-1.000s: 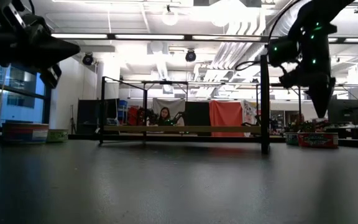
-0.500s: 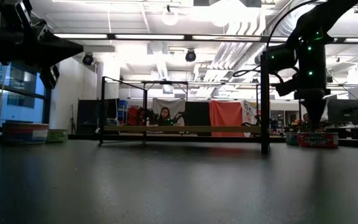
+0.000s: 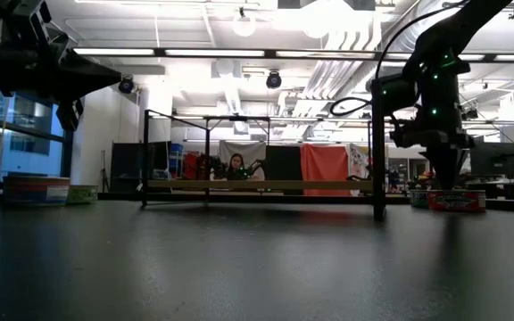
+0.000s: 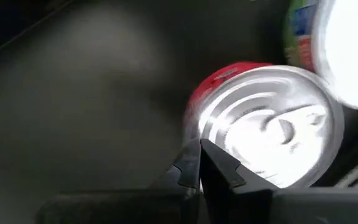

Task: Stack canned seafood by type on shelf
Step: Put the red tuna can on the shelf

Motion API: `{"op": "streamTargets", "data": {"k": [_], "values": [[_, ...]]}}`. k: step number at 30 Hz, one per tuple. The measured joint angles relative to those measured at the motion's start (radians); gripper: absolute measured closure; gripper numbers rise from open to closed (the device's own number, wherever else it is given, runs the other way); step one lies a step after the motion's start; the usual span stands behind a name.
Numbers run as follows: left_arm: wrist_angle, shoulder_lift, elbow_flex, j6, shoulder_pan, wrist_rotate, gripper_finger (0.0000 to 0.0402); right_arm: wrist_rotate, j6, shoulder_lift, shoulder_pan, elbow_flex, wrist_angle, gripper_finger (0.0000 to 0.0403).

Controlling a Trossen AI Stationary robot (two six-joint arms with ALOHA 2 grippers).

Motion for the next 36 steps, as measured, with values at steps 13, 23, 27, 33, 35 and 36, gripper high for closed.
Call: {"op": "streamTargets", "data": {"k": [13,23,27,33,35,36], "values": [[-0.001,0.000,0.000,0.000,0.000,0.000,0.0402,-0.126,0.260,-0.035,0.097,-0.003,-0.061,0.0403],[-0.001,0.000,0.000,0.000,0.000,0.000,0.0402,0.059,0.426,-0.099,0.097,-0.008,-0.082,0.0403],[0.000,0.000,0.000,0.000,0.000,-0.015,0.0401,0.081,0.455,-0.095,0.049,-0.035,-0.044,0.0403],[0.000,0.000,0.000,0.000,0.000,-0.018,0.0401,0.105,0.496,-0.099,0.027,-0.087,0.026,0.0403],[0.000,0.000,0.000,0.000,0.000,-0.018,0.0402,0.098,0.496,-0.099,0.036,-0.090,0.019,0.0403],[0.000,0.000,0.000,0.000,0.000,-0.018,0.0402,0.089,0.495,-0.099,0.042,-0.090,0.015,0.0403]]}}
